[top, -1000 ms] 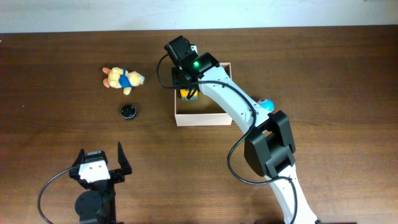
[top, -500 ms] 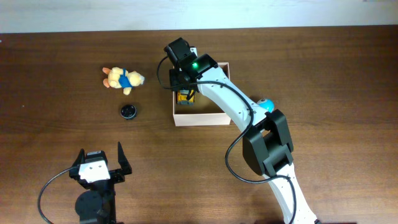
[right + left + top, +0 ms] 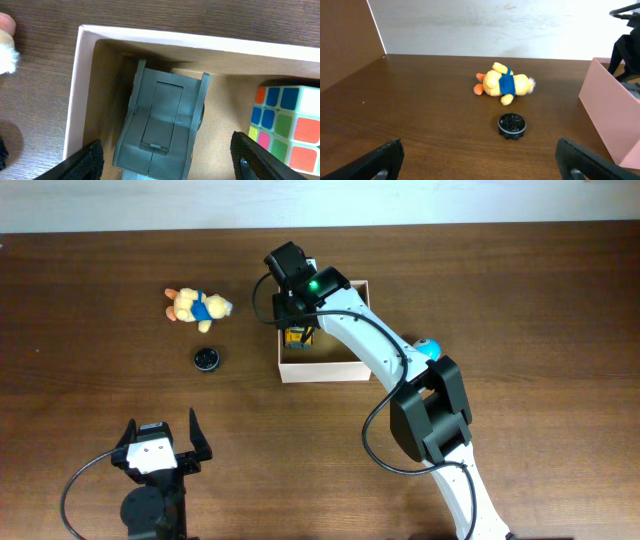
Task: Pack container
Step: 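Lower the truck into the box beside the cube and release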
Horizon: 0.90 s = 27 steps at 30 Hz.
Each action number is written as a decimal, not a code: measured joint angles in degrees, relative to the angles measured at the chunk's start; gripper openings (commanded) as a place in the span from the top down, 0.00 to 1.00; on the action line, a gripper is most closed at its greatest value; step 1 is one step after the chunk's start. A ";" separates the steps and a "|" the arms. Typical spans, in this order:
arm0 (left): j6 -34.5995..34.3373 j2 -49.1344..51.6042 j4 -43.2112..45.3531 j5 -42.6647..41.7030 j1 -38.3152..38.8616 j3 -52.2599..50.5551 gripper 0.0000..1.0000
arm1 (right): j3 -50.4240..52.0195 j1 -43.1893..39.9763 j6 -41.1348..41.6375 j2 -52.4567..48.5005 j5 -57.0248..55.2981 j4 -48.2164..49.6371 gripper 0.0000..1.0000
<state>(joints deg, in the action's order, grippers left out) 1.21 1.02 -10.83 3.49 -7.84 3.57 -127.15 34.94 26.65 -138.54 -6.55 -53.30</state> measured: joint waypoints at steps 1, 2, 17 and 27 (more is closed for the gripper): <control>0.00 0.00 0.00 0.00 0.00 0.00 0.01 | 0.00 -0.02 -0.24 0.00 -0.04 -0.04 0.30; 0.00 0.00 0.00 0.00 0.00 0.00 0.01 | 0.00 -0.02 -0.63 0.00 -0.04 -0.13 0.30; 0.00 0.00 0.00 0.00 0.00 0.00 0.01 | 0.00 -3.02 -4.76 0.00 -1.14 -2.19 0.47; 0.00 0.00 0.00 0.00 0.00 0.00 0.01 | 0.00 -3.37 -7.76 0.00 -1.09 -1.64 0.47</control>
<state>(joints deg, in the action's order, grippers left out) 1.21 1.02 -10.83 3.49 -7.84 3.57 -127.15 31.57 18.90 -138.54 -7.64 -54.94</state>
